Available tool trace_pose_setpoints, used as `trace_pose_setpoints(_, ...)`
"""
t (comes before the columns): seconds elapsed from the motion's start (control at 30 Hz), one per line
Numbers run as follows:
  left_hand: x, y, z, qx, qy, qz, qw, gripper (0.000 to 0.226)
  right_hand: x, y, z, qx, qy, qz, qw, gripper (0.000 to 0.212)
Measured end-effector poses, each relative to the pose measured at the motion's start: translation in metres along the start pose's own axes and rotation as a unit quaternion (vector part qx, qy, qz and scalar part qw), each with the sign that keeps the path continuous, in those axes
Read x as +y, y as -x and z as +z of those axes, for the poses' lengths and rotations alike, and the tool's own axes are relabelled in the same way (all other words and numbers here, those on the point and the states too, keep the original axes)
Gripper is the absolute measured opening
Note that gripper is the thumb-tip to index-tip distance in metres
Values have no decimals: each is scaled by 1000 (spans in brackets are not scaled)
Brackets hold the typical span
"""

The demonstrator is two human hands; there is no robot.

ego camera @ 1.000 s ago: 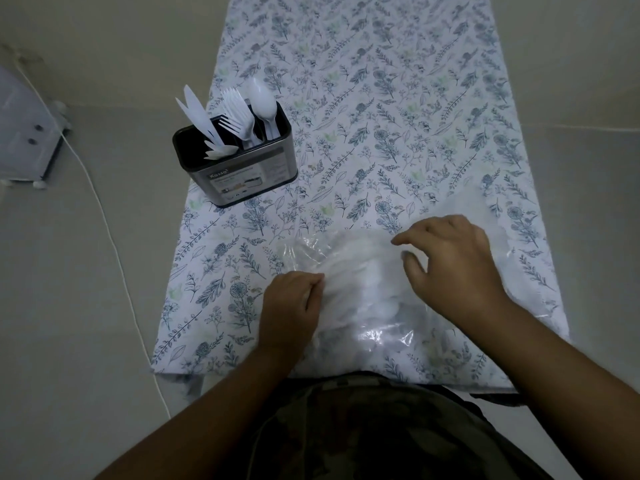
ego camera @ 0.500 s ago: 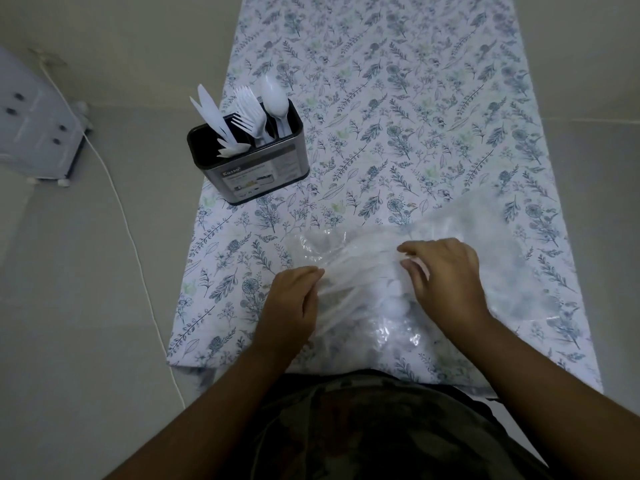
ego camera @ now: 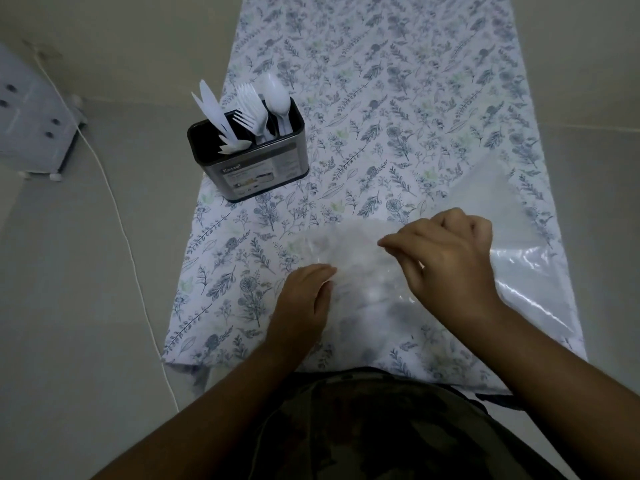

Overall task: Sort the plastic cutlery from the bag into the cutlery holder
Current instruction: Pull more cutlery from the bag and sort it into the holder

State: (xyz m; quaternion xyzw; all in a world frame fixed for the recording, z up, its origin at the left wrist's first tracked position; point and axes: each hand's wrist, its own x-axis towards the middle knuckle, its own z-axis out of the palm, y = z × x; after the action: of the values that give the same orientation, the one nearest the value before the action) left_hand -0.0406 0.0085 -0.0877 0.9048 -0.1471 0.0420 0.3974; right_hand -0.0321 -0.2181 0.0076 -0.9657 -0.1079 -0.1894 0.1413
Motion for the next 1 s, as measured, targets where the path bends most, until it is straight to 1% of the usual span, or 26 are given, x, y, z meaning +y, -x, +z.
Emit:
trace_pose_setpoints(0.03, 4, 0, -1, 23, 15, -11, 1000, 22, 4, 2, 4, -14, -3, 11, 1000, 12)
trace_pose_setpoints(0.07, 10, -1, -4, 47, 45, -44, 997, 20, 9, 3, 8, -25, -7, 28, 999, 12)
trace_pose_setpoints(0.1, 17, -3, -7, 67, 85, -103, 989, 20, 12, 4, 11, -33, -11, 46, 998, 12)
trace_pose_setpoints(0.13, 22, -5, -10, 86, 132, -182, 971, 19, 15, 4, 13, -36, -14, 63, 997, 12)
trace_pose_setpoints(0.17, 26, -8, -14, 91, 194, -275, 937, 19, 16, 3, 14, -35, -15, 77, 996, 13)
trace_pose_setpoints(0.2, 25, -10, -16, 81, 266, -367, 888, 18, 15, 3, 13, -35, -13, 89, 995, 14)
trace_pose_setpoints(0.23, 22, -13, -17, 64, 328, -441, 833, 17, 12, 3, 11, -36, -7, 100, 994, 15)
trace_pose_setpoints(0.27, 19, -15, -19, 41, 362, -487, 794, 16, 8, 3, 10, -38, -1, 107, 994, 17)
trace_pose_setpoints(0.3, 15, -16, -19, 13, 369, -510, 776, 18, 3, 4, 9, -43, 1, 110, 993, 19)
trace_pose_setpoints(0.33, 14, -17, -20, -14, 371, -521, 769, 20, -3, 4, 6, -52, -4, 111, 992, 19)
trace_pose_setpoints(0.4, 18, -20, -21, -42, 398, -521, 754, 19, -18, 6, 2, -81, -32, 103, 991, 14)
trace_pose_setpoints(0.43, 22, -23, -23, -47, 420, -517, 745, 19, -27, 7, 2, -113, -49, 101, 987, 17)
trace_pose_setpoints(0.53, 34, -37, -32, -73, 484, -480, 728, 23, -48, 10, 12, -248, -43, 115, 961, 52)
trace_pose_setpoints(0.57, 37, -41, -35, -99, 493, -457, 733, 26, -51, 11, 17, -276, -22, 114, 954, 59)
trace_pose_setpoints(0.6, 40, -43, -37, -125, 493, -433, 744, 30, -52, 12, 22, -286, -5, 113, 951, 59)
trace_pose_setpoints(0.67, 41, -45, -42, -159, 473, -395, 771, 35, -51, 10, 27, -282, 14, 119, 952, 46)
trace_pose_setpoints(0.7, 39, -45, -42, -167, 446, -378, 794, 37, -48, 10, 29, -277, 18, 126, 953, 38)
trace_pose_setpoints(0.73, 36, -43, -42, -171, 391, -349, 835, 37, -45, 11, 30, -270, 13, 134, 953, 32)
trace_pose_setpoints(0.77, 30, -41, -41, -171, 306, -301, 887, 36, -43, 12, 31, -265, -2, 145, 953, 28)
trace_pose_setpoints(0.8, 22, -36, -39, -177, 209, -236, 932, 37, -41, 13, 31, -256, -19, 159, 953, 24)
trace_pose_setpoints(0.83, 14, -31, -36, -192, 121, -166, 960, 44, -39, 14, 31, -248, -35, 173, 953, 19)
trace_pose_setpoints(0.87, 7, -26, -33, -212, 55, -97, 971, 55, -37, 15, 31, -242, -43, 182, 952, 15)
trace_pose_setpoints(0.9, 2, -22, -29, -235, 7, -34, 971, 64, -35, 16, 30, -238, -38, 183, 953, 12)
trace_pose_setpoints(0.93, -2, -18, -23, -252, -30, 9, 967, 72, -34, 17, 28, -235, -26, 180, 955, 11)
trace_pose_setpoints(0.97, -2, -17, -18, -257, -58, 32, 964, 80, -33, 17, 27, -232, -17, 178, 956, 11)
trace_pose_setpoints(1.0, 0, -17, -11, -251, -79, 39, 964, 88, -32, 18, 26, -233, -22, 184, 955, 11)
